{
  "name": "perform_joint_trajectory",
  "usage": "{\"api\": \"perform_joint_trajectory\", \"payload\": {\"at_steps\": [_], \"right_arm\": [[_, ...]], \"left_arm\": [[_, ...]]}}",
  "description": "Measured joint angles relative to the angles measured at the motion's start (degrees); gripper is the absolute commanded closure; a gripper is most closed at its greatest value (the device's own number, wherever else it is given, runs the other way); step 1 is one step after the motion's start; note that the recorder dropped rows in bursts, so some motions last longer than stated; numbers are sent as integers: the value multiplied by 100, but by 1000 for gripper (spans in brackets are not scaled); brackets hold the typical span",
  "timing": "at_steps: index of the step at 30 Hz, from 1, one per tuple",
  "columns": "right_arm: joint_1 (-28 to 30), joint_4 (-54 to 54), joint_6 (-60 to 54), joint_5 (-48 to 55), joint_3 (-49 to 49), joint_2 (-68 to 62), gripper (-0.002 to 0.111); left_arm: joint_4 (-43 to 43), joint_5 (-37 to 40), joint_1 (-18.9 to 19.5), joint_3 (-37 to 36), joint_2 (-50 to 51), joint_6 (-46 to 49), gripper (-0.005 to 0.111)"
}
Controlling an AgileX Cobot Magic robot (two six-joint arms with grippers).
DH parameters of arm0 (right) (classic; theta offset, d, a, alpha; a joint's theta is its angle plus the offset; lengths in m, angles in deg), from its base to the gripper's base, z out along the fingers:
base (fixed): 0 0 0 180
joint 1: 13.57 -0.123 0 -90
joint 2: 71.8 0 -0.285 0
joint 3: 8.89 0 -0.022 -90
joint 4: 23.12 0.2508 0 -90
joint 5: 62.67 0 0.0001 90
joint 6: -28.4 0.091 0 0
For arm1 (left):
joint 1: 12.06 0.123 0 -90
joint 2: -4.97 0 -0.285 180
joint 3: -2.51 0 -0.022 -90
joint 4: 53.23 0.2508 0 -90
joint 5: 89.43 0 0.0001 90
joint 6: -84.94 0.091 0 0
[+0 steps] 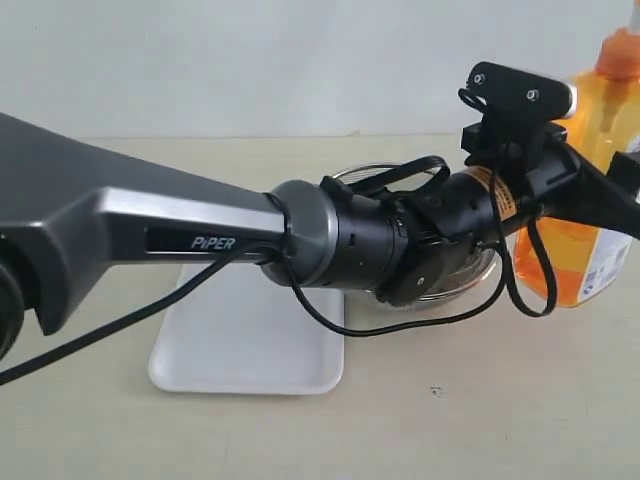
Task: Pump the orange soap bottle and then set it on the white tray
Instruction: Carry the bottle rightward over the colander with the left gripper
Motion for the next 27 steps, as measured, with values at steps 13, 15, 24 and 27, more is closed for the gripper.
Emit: {"api": "perform_joint_trajectory", "payload": {"at_steps": [13,15,24,27], "right_arm": [[0,0,0,0,0,0,108],[0,0,0,0,0,0,108],[0,0,0,0,0,0,108],[0,0,0,0,0,0,108]], "left_arm": [[-319,16,0,0,138,454,102],[-332,16,0,12,230,467,102],[-445,38,-15,12,478,548,102],[-630,26,-29,12,478,630,102]]}}
